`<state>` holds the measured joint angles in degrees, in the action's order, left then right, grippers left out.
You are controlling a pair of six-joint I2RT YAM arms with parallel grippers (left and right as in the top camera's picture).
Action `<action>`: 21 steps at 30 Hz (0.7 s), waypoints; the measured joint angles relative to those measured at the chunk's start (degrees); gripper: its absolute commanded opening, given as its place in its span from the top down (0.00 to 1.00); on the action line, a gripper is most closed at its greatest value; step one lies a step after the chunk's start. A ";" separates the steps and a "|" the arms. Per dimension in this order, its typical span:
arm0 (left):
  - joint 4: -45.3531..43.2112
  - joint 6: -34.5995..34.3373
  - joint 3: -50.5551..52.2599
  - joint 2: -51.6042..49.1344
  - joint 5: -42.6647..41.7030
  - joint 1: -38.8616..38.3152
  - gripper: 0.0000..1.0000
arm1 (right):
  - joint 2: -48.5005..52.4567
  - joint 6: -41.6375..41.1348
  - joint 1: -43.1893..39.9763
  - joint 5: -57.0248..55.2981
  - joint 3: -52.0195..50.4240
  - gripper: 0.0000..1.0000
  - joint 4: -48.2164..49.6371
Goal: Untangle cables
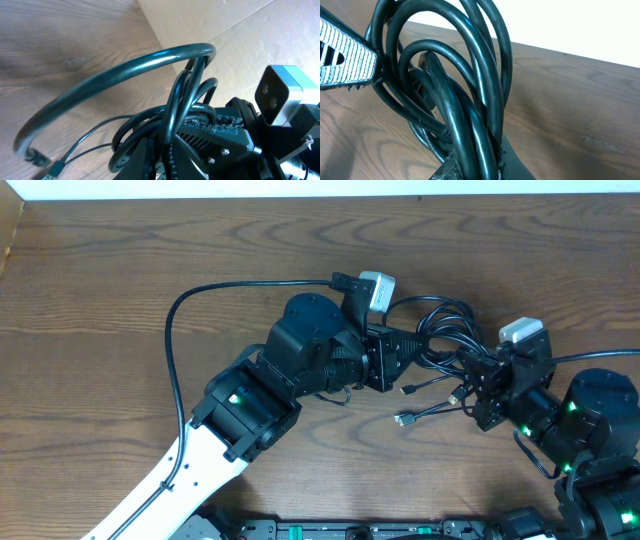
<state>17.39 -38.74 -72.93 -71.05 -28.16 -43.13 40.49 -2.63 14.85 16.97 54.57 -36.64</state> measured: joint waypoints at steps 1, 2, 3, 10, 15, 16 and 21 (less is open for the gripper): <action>-0.20 -0.09 0.00 0.00 0.02 0.00 0.93 | 0.00 -0.02 0.00 0.00 0.00 0.99 0.00; -0.57 -0.31 0.00 0.00 0.02 0.00 0.93 | 0.00 -0.11 0.00 0.00 0.00 0.99 0.00; -0.98 -0.48 0.00 0.00 0.02 0.00 0.92 | -0.02 -0.20 0.00 0.00 0.00 0.99 0.00; -5.64 -3.61 0.00 -0.07 -0.22 -0.11 0.93 | -0.28 -0.39 0.00 0.92 0.02 0.99 -0.92; -11.43 -6.58 0.09 -0.61 -0.90 -0.39 0.92 | -0.50 -0.37 0.04 1.88 0.20 0.99 -1.42; -12.28 -6.97 0.09 -0.72 -1.09 -0.44 0.93 | -0.55 -0.35 0.04 1.90 0.28 0.99 -1.60; -14.56 -8.07 0.22 -0.76 -1.53 -0.48 0.93 | -0.76 0.33 0.04 1.88 0.87 0.99 -2.93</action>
<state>2.83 -46.81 -72.71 -71.81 -29.69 -43.62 39.72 -2.31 14.90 18.85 55.44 -39.57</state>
